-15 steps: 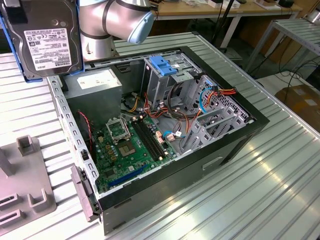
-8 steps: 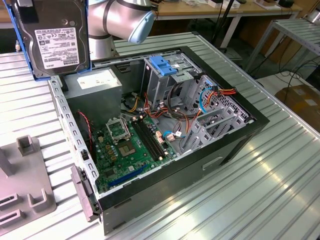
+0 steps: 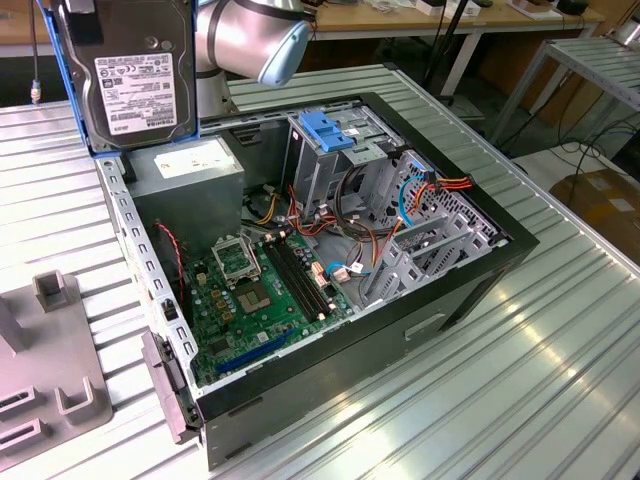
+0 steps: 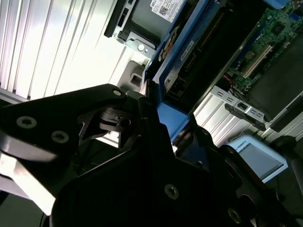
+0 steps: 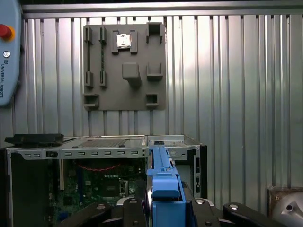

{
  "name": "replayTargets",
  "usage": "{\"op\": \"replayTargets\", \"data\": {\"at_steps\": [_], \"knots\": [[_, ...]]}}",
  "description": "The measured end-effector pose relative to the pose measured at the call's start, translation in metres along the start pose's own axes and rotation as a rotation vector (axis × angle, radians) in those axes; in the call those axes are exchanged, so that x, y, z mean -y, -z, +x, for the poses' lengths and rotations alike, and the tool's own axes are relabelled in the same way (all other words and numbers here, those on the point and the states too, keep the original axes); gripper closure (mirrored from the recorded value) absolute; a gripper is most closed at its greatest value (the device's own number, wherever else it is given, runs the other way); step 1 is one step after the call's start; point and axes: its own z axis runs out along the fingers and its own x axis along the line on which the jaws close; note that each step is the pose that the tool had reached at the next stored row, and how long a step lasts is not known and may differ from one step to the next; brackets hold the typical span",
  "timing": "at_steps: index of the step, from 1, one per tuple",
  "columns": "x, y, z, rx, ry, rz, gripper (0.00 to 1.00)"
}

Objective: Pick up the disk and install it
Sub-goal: 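Pick up the disk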

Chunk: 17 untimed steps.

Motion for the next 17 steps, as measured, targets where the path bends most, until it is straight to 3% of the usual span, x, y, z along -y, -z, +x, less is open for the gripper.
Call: {"op": "replayTargets", "data": {"at_steps": [13,17], "knots": [[0.0236,0.0,-0.0005,0.0,0.0,0.0,0.63],[0.0272,-0.0001,0.0002,0.0001,0.0,0.0001,0.63]]}}
